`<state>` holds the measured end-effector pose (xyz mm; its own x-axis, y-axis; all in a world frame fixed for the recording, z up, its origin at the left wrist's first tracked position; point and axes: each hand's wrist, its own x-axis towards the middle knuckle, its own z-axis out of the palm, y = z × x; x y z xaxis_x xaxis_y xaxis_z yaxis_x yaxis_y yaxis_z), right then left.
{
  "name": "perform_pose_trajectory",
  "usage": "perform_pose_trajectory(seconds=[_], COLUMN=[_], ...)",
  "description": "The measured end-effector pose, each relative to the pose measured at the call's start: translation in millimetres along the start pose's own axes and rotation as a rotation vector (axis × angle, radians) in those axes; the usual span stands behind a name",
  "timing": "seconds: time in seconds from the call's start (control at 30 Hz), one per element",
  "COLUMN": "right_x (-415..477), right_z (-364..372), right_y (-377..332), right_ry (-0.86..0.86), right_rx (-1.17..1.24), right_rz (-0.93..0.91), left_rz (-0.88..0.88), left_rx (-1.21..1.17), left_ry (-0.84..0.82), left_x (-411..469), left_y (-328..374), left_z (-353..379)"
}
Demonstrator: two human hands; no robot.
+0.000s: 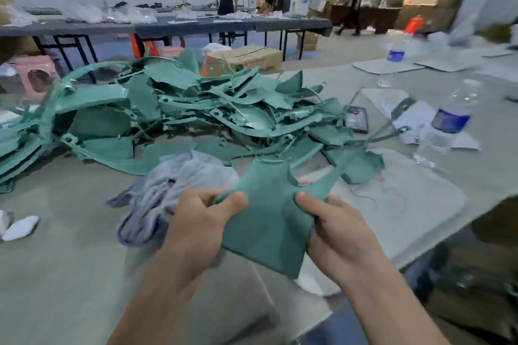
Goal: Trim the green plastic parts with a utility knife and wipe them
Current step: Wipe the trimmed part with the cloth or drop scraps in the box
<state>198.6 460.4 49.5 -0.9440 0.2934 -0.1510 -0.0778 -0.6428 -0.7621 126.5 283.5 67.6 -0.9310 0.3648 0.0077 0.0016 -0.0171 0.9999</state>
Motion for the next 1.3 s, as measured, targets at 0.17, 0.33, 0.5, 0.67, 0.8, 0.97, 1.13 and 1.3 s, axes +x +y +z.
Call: perform_pose_trajectory(seconds=[0.17,0.33,0.5,0.67,0.8,0.97,1.13,1.3], right_x=[-80,-181,-288,-363,-403,-390,-308,-223], right_z=[-98,-201,-284,-350,-398,-414,-365,-297], right_y=[-19,-13,16,29,-6,-9,27,29], right_ry=[0.367,0.795,1.076,1.284,1.372,1.422,1.339,1.09], right_rx=[0.127,0.266,0.445,0.652,0.889,0.731,0.595,0.46], right_rz=[0.046,0.084,0.195,0.122,-0.268,-0.329,-0.117,-0.009], left_rz=[-0.162,-0.409,-0.852,-1.125,-1.02,-0.819,-0.67,-0.444], left_rx=[-0.11,-0.089,-0.116,-0.14,-0.081,0.023,0.047,0.005], left_ry=[-0.409,-0.782,-0.9,-0.905,-1.079,-1.171,-1.03,-0.945], left_x=[-36,-90,-164,-225,-238,-210,-172,-139], left_y=[-18,-79,-161,-193,-179,-164,-172,-145], left_z=[109,222,312,358,384,383,355,326])
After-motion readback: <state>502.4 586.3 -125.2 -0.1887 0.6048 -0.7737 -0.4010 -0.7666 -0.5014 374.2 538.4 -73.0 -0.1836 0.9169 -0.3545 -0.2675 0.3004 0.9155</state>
